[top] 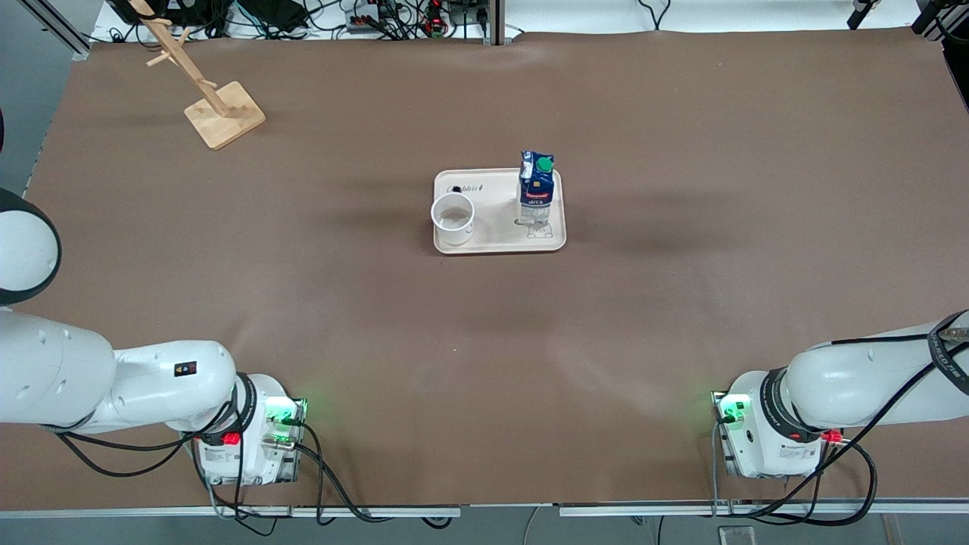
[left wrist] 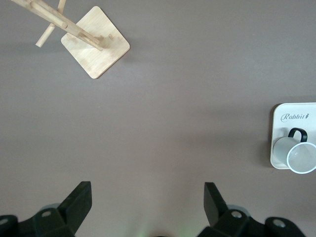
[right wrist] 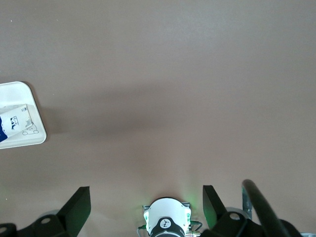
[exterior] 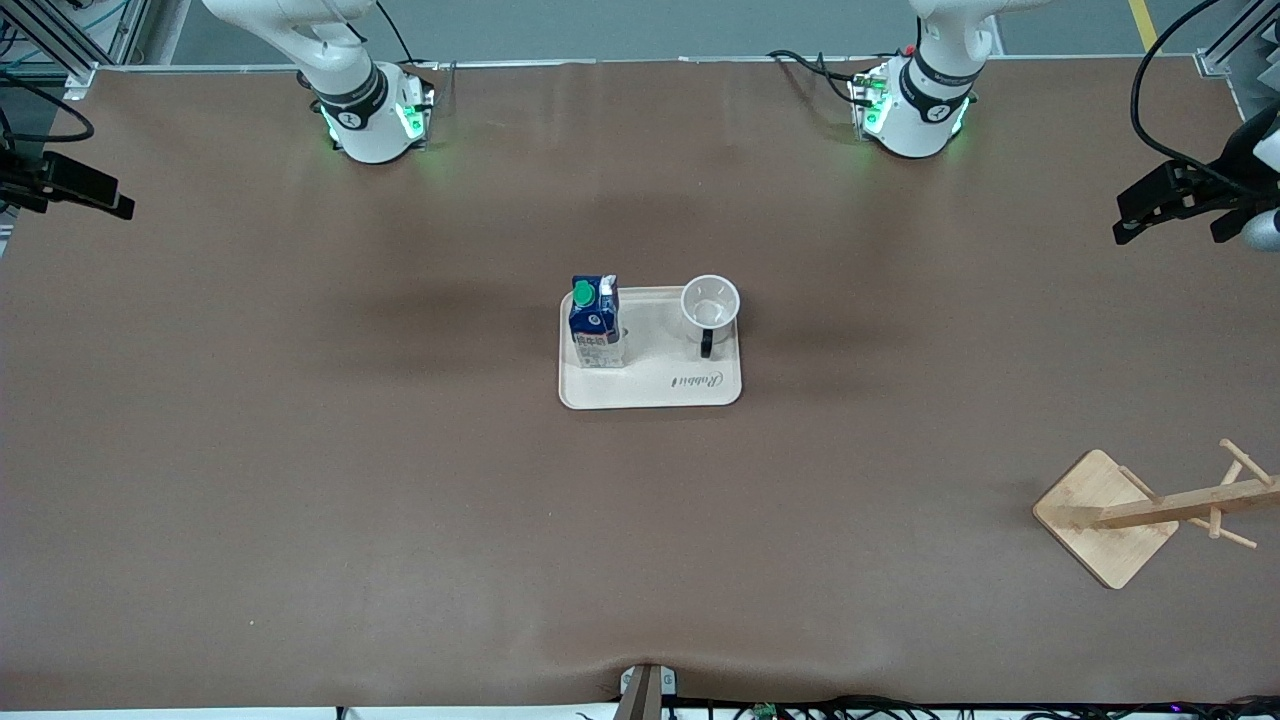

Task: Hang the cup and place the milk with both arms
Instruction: 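Move the left gripper toward the white mug on the tray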

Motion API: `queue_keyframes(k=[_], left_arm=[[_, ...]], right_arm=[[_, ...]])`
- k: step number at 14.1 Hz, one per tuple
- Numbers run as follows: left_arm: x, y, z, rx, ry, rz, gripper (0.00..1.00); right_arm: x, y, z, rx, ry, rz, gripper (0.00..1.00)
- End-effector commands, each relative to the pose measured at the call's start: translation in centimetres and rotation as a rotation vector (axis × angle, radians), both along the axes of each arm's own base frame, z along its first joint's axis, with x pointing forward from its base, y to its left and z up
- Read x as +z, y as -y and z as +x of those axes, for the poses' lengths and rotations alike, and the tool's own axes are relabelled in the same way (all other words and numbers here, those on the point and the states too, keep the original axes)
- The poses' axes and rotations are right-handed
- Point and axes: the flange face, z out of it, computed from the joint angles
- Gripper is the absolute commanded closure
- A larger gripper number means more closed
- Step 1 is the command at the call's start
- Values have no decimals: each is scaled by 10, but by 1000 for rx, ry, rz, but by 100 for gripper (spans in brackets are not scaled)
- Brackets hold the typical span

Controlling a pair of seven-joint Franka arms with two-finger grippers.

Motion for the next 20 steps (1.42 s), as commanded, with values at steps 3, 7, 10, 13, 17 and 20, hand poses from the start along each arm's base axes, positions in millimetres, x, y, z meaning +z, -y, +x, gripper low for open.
queue_keyframes(k=[3, 7, 10, 13, 17, 20], left_arm=[[3, 2, 3, 1, -1, -10, 0], [-7, 1, 9, 1, -20, -5, 0], [-31, 2, 15, 34, -57, -6, 0], [-64, 24, 14, 11, -75, -9, 0], [-130, 80, 4, -22, -131, 6, 0], [-174, 118, -5, 66, -130, -11, 0]], right_arm=[[2, 3, -4, -5, -5, -2, 0], [2, 2, -4, -4, -6, -2, 0], [2, 2, -4, -4, -8, -1, 0], [2, 3, -4, -5, -8, -1, 0], [1, 3, -4, -5, -9, 0, 0], [1, 3, -4, -5, -11, -1, 0]])
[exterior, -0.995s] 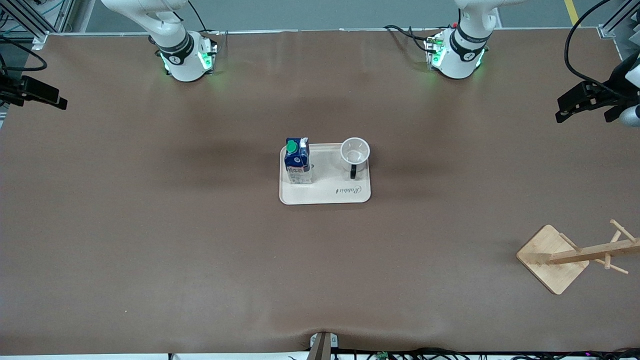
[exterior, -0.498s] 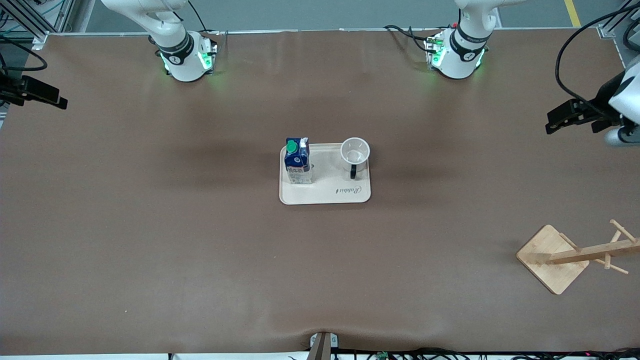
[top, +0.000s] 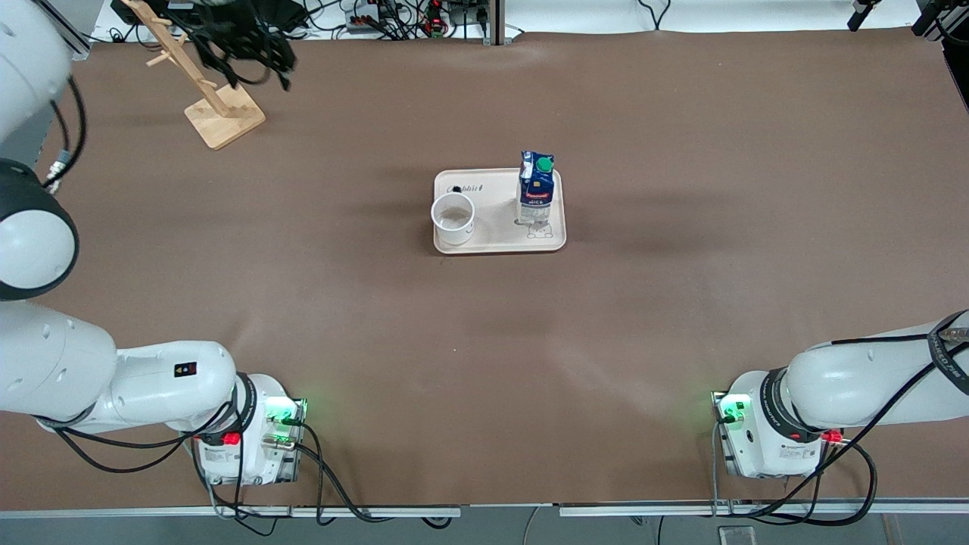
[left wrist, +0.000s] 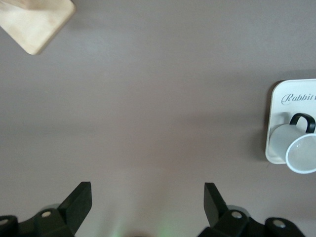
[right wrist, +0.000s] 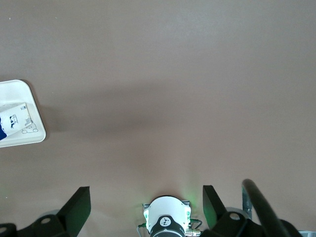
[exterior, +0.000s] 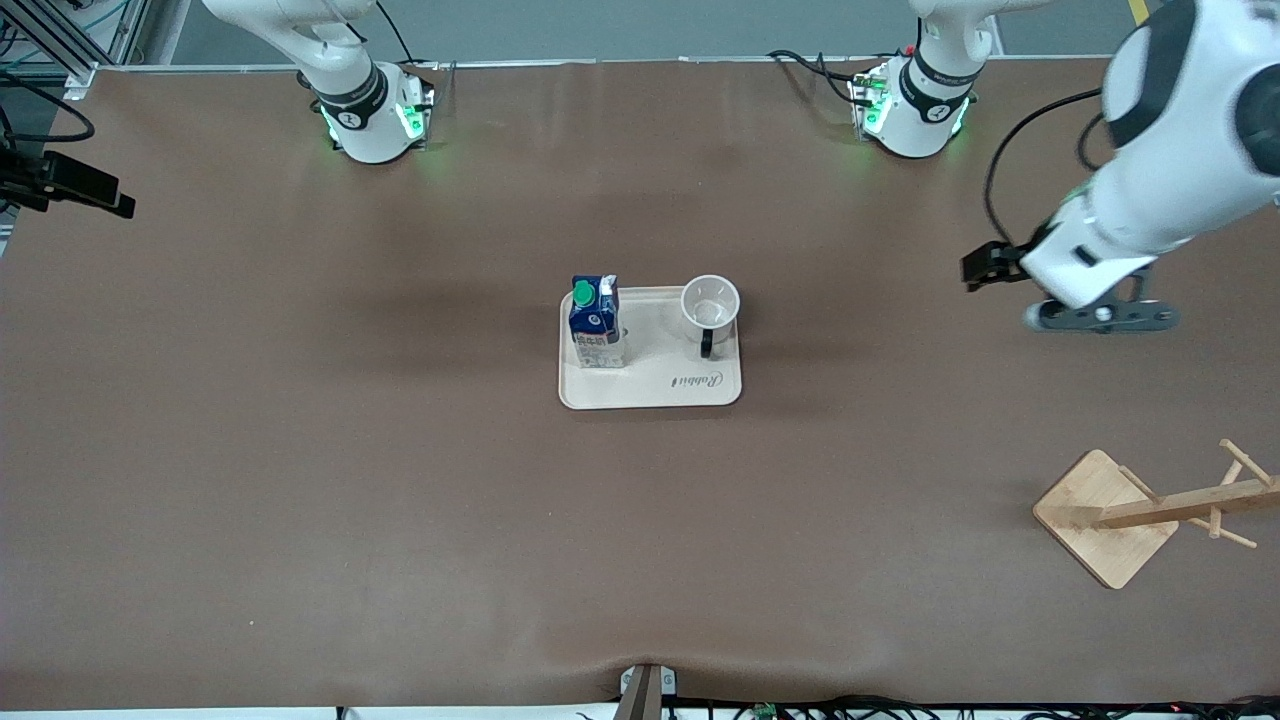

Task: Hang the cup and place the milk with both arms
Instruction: 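Move the left gripper toward the white mug on the tray, then lower the left gripper and grasp the white mug by its rim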

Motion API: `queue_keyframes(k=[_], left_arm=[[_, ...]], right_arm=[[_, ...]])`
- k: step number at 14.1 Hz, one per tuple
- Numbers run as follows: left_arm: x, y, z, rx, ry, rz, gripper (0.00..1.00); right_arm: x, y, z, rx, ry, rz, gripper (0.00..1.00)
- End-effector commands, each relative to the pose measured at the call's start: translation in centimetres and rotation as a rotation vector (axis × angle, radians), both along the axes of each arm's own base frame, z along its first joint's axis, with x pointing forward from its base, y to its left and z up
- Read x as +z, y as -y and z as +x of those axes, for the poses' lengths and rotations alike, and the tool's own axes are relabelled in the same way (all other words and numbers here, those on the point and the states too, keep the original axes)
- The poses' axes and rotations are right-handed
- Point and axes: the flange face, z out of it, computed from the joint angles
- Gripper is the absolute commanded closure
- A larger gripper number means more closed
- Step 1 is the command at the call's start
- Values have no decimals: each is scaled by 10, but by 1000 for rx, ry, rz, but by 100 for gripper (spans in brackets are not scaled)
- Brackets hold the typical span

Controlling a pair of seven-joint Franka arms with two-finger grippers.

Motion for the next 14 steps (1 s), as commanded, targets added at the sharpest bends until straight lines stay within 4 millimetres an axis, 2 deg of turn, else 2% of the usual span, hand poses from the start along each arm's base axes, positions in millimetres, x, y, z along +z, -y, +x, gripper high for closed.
queue_keyframes(k=[1, 4, 7, 8, 10, 12, 14], left_arm=[[-30, 36, -16, 77, 10, -14, 0], [-71, 85, -36, 132, 31, -9, 0], [-120, 120, -60, 136, 60, -33, 0], [-135, 132, -67, 154, 52, -40, 0], [-159, 151, -71, 139, 26, -69, 0], [-184, 172, -74, 99, 14, -102, 7], [-195, 188, -79, 49, 26, -106, 10]], right_arm=[[2, 2, -3, -4, -2, -1, 0], [1, 5, -2, -10, -2, -3, 0], [-5, 12, 2, -24, -10, -4, 0], [-10, 8, 6, -16, -20, -13, 0], [-11, 10, 7, -16, -20, -15, 0], [-27, 6, 16, -11, -56, -27, 0], [-28, 5, 17, -8, -61, -47, 0]])
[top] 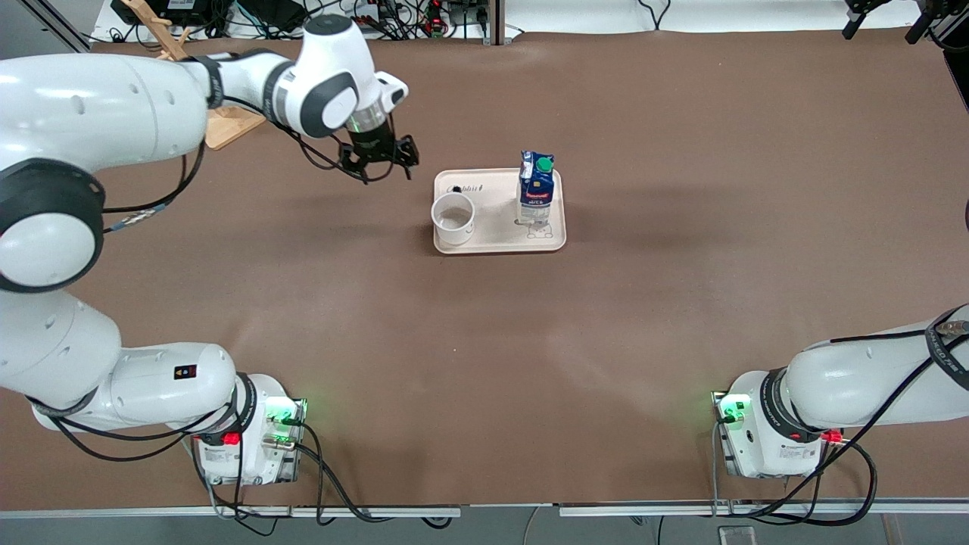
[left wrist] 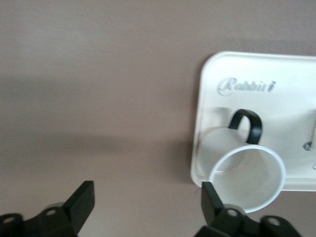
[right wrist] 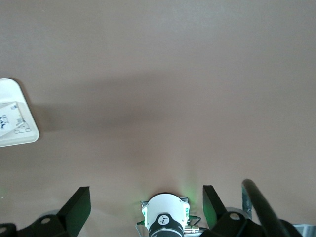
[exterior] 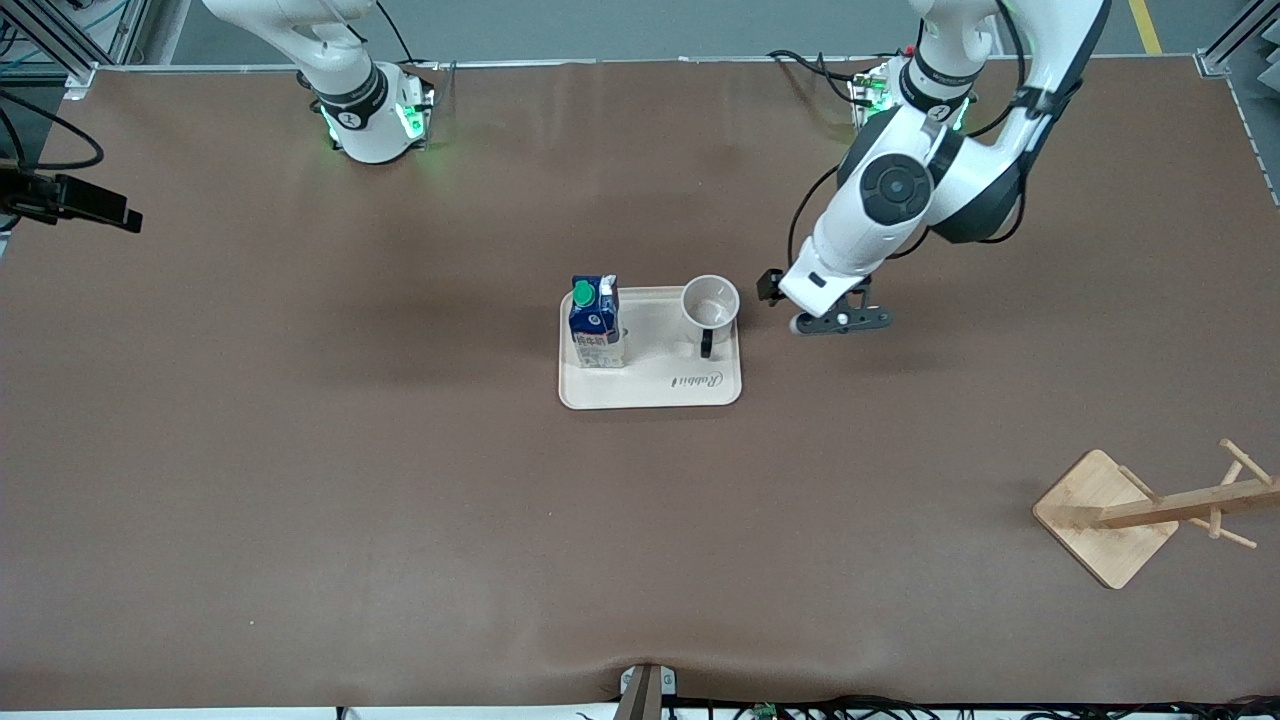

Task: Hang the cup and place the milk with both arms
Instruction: 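Lower the left gripper and grasp the white mug by its rim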

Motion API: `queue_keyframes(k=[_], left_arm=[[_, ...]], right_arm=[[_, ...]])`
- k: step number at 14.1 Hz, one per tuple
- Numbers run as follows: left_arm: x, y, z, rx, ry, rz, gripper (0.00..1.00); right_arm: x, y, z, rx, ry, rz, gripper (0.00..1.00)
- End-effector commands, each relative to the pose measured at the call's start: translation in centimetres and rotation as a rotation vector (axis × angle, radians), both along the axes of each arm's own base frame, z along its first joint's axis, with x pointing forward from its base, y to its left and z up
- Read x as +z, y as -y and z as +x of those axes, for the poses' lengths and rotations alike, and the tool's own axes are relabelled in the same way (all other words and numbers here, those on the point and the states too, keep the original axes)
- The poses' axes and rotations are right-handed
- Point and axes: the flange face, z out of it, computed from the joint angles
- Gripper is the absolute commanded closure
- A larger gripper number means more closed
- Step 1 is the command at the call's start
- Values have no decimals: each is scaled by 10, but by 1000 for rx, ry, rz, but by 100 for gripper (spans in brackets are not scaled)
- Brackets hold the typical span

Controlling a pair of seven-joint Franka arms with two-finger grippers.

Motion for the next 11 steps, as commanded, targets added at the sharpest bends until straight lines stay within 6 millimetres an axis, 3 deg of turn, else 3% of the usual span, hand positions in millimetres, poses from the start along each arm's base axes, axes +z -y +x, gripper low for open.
queue_keyframes(k=[1, 4, 5, 8, 11], left_arm=[[-14, 19, 0, -38, 12, -13, 10], [-28, 55, -17, -95, -3, -36, 18], [-34, 58, -19, -107, -4, -24, 22], [-55, 61, -17, -113, 6, 6, 32], [-72, 84, -17, -68, 24, 13, 38]], right_arm=[[-1, -2, 2, 6, -11, -31, 0], [-32, -4, 14, 9, -87, -31, 0], [-45, -8, 17, 18, -128, -31, 0], [-54, -8, 20, 22, -156, -45, 0], [-66, 0, 27, 25, -175, -69, 0]])
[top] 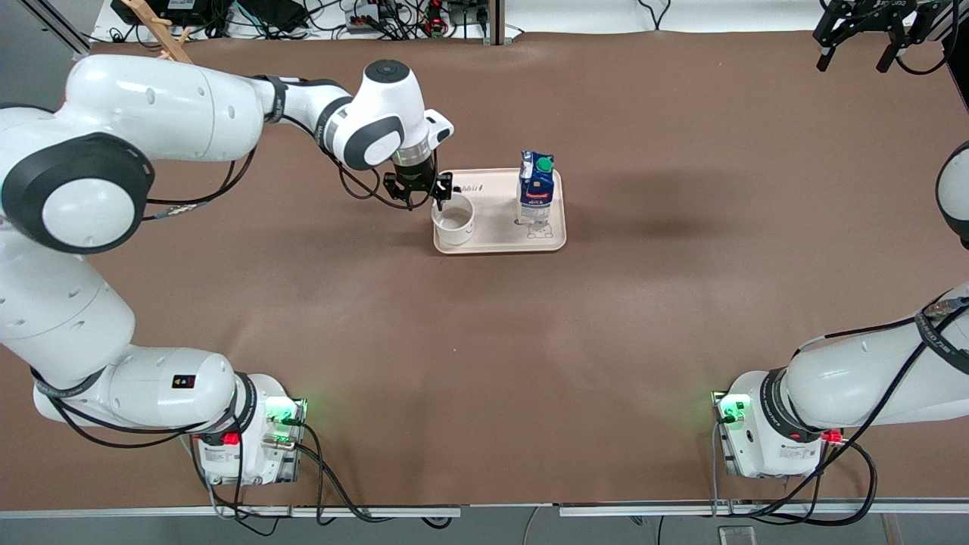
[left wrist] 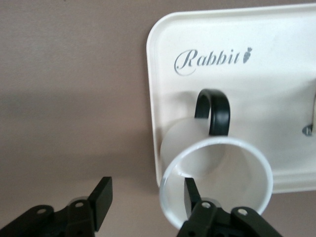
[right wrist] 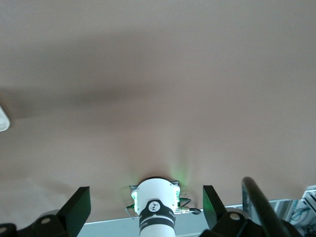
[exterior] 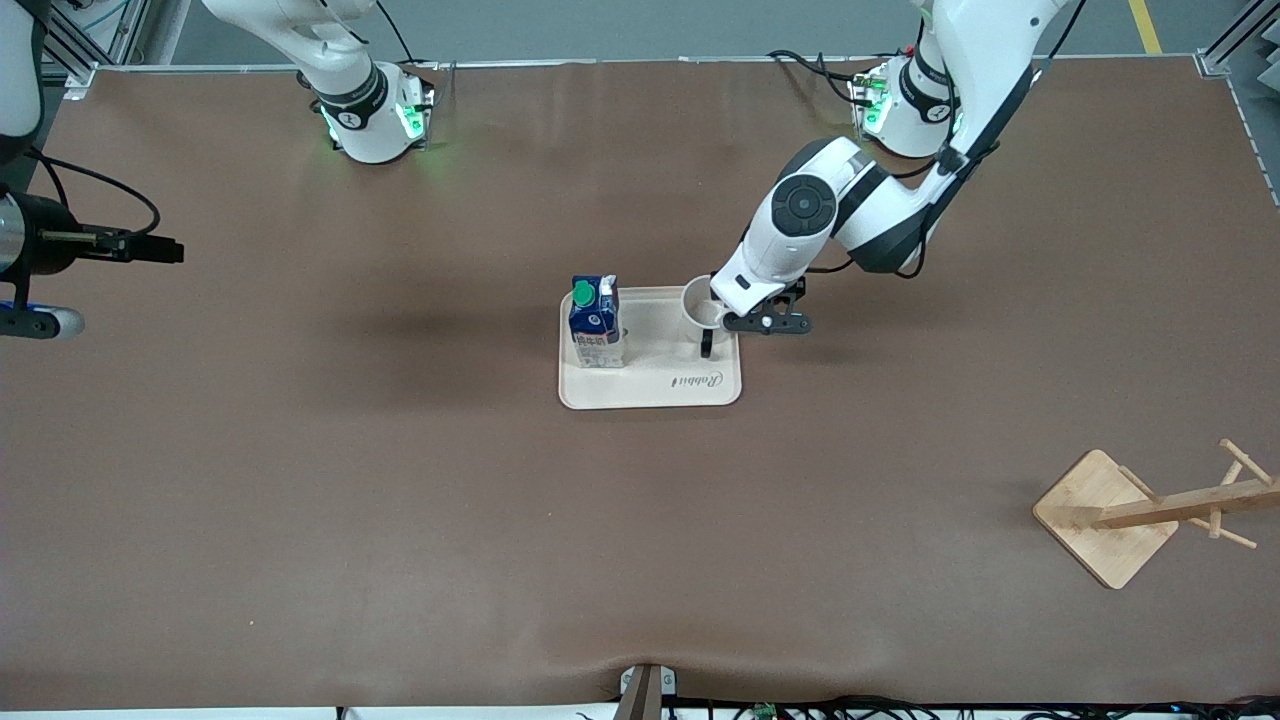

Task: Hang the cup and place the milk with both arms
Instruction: 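Lower the left gripper and grasp the white mug by its rim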

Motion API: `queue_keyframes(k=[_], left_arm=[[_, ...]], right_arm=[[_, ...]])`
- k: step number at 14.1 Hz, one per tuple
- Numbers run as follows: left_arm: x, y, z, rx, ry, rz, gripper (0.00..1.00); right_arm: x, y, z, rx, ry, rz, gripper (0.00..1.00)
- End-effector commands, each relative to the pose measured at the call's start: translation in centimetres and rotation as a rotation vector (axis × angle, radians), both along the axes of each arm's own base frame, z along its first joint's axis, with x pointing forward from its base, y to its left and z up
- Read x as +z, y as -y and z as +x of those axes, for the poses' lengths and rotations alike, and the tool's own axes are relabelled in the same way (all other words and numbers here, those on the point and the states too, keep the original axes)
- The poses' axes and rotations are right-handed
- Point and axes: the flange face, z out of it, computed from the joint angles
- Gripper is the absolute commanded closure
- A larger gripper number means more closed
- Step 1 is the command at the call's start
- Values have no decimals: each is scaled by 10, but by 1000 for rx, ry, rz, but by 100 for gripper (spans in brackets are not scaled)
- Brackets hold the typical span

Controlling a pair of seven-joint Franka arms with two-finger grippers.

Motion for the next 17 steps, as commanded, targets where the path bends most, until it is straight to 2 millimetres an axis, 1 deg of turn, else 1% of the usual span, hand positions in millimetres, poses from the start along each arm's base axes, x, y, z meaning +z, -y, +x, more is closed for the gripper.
queue_keyframes(k=[1, 2, 3, 4, 6, 7, 8, 9, 10, 11, 13, 15, 17], left_arm=[[-15, 25, 7, 40, 13, -1, 43], [-22, 28, 8, 42, 17, 7, 48], [-27, 32, 7, 35, 26, 18, 54], [-32, 33, 7, 41, 30, 27, 64], [-34, 35, 5, 51, 32, 34, 96], [-32, 35, 4, 47, 33, 40, 100], [-30, 35, 5, 49, 37, 41, 100], [-28, 33, 7, 52, 38, 43, 100], [-20, 31, 12, 57, 53, 42, 100], [-14, 30, 15, 60, 57, 54, 100], [6, 28, 29, 66, 65, 86, 100], [27, 26, 44, 76, 62, 122, 100], [44, 26, 56, 91, 68, 132, 100]], right_arm=[[1, 2, 2, 8, -16, -23, 0], [-6, 4, -1, -5, -39, -11, 0], [-7, 4, -3, -8, -59, -5, 0], [-8, 1, -4, -4, -71, -5, 0], [-10, -12, -4, 14, -76, -7, 0], [-17, -22, -4, 12, -84, -5, 0], [-25, -28, -4, -7, -90, 3, 0], [-28, -29, -2, -29, -82, 10, 0], [-29, -27, 1, -39, -68, 19, 0], [-38, -27, 4, -44, -74, 30, 0], [-50, -30, 6, -72, -69, 110, 0], [-49, -39, 7, -110, -62, 159, 0], [-47, -59, 10, -226, -61, 162, 0]])
